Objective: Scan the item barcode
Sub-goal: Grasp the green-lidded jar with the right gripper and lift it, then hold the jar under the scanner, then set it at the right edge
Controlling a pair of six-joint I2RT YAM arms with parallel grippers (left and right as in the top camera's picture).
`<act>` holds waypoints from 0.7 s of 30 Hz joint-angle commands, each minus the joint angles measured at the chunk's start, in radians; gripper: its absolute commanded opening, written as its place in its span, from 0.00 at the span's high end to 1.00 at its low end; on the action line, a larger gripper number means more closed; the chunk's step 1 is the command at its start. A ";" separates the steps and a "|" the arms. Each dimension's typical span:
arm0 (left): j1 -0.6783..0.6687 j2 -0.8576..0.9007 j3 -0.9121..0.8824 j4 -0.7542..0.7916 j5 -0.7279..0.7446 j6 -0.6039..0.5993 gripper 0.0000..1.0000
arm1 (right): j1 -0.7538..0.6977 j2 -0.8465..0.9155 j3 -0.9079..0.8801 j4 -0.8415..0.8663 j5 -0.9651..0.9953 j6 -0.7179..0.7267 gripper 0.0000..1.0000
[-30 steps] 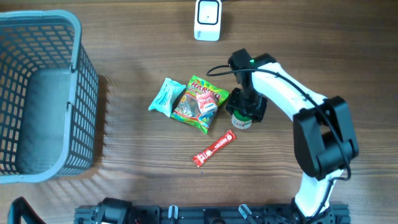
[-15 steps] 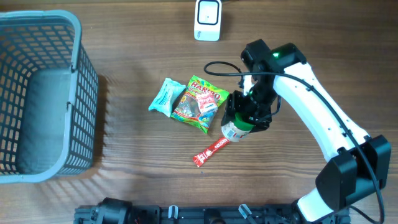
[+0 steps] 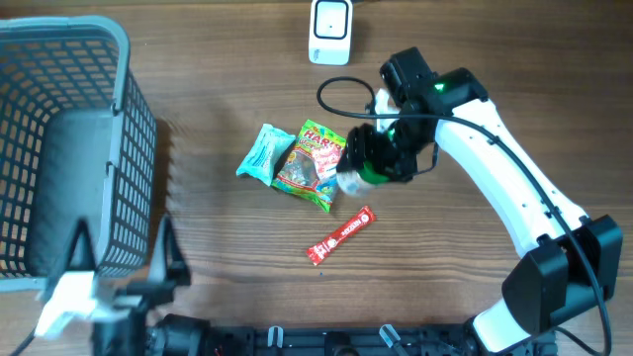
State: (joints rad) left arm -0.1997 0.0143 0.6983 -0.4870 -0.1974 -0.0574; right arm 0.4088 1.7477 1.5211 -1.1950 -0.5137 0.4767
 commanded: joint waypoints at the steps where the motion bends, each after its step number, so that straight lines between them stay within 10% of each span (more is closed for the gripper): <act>1: 0.006 -0.009 -0.250 0.179 0.080 -0.050 0.00 | -0.004 -0.026 0.020 0.166 0.148 -0.007 0.46; 21: 0.006 -0.008 -0.521 0.101 0.072 -0.058 0.00 | 0.004 0.499 0.016 1.765 0.768 -0.521 0.47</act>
State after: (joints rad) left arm -0.1997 0.0139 0.2146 -0.3889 -0.1078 -0.1738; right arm 0.4099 2.2093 1.5181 0.4564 0.1864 0.0280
